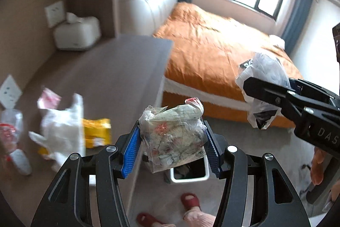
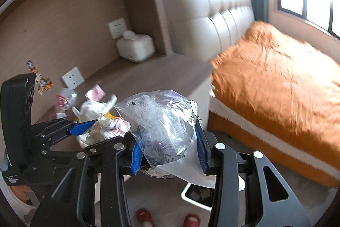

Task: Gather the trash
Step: 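Carry both bags to the white bin and open both tools to drop them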

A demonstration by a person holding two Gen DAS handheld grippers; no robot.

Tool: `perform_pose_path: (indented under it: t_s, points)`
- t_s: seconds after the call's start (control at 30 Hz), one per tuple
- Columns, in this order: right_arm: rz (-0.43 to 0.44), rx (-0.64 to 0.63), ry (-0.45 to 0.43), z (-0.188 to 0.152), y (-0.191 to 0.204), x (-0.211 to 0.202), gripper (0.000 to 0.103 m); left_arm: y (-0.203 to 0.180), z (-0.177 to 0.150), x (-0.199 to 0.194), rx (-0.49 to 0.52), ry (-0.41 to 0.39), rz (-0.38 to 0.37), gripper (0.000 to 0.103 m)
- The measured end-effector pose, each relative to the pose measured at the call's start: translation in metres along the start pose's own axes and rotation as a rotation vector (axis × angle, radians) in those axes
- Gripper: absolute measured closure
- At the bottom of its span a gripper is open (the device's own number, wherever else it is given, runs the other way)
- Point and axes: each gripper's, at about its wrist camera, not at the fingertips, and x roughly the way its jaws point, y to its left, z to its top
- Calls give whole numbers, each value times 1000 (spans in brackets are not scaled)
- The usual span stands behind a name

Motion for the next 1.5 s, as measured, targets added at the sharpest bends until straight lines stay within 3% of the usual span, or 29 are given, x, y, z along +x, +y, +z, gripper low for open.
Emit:
perform_pose_path:
  t_s: [0.27, 0.47, 0.7, 0.97, 1.03, 1.07, 1.1, 1.13, 1.2, 1.27, 1.5]
  points:
    - [8, 99, 149, -48, -64, 51, 60, -34, -27, 80, -9, 138, -103, 48]
    - [24, 160, 249, -94, -111, 113, 60, -50, -65, 167, -33, 239, -136, 48]
    - [65, 216, 366, -164, -157, 199, 60, -58, -133, 280, -63, 347, -144, 48]
    - [106, 245, 474, -237, -183, 291, 59, -57, -199, 370, -60, 437, -142, 48]
    - [110, 251, 498, -251, -187, 306, 56, -55, -210, 388, -62, 449, -139, 45]
    - [110, 255, 512, -258, -189, 315, 48, -54, -212, 393, -64, 454, -141, 39]
    - [107, 262, 517, -263, -190, 322, 36, -52, -217, 400, -67, 460, -147, 20]
    - [116, 266, 527, -268, -192, 328, 30, -51, -220, 406, -68, 462, -147, 13]
    - [118, 263, 539, -275, -194, 338, 10, -51, -228, 415, -47, 458, -127, 10]
    - [118, 266, 541, -279, -195, 342, 5, -50, -229, 420, -18, 450, -97, 5]
    - [90, 273, 534, -265, -199, 338, 5, -47, -212, 414, -13, 430, -96, 5]
